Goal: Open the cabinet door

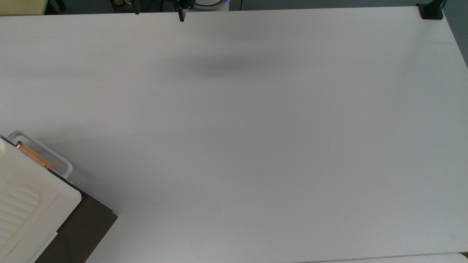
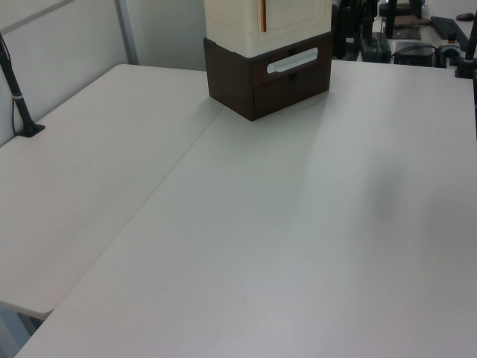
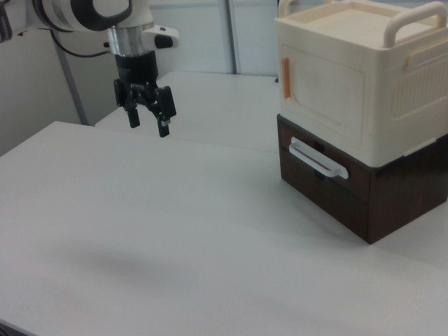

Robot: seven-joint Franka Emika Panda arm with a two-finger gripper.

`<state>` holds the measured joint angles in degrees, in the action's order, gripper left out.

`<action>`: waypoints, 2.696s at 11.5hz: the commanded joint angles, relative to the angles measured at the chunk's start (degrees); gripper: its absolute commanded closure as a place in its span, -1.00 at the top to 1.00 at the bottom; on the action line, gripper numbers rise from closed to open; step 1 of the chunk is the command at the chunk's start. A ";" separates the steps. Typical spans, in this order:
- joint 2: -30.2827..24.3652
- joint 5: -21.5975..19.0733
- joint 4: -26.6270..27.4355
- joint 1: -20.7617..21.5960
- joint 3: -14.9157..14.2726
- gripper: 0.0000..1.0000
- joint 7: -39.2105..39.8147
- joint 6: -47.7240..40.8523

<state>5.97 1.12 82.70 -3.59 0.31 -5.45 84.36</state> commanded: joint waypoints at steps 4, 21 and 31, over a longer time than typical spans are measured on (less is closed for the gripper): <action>-1.13 -0.15 0.62 0.25 0.13 1.00 0.35 -0.60; 10.27 13.45 -1.83 -3.08 -2.67 1.00 -11.31 60.15; 17.93 19.70 -4.82 -2.92 -7.69 1.00 -19.49 71.91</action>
<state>21.42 17.24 80.09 -7.38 -6.20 -20.32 153.82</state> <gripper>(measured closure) 0.000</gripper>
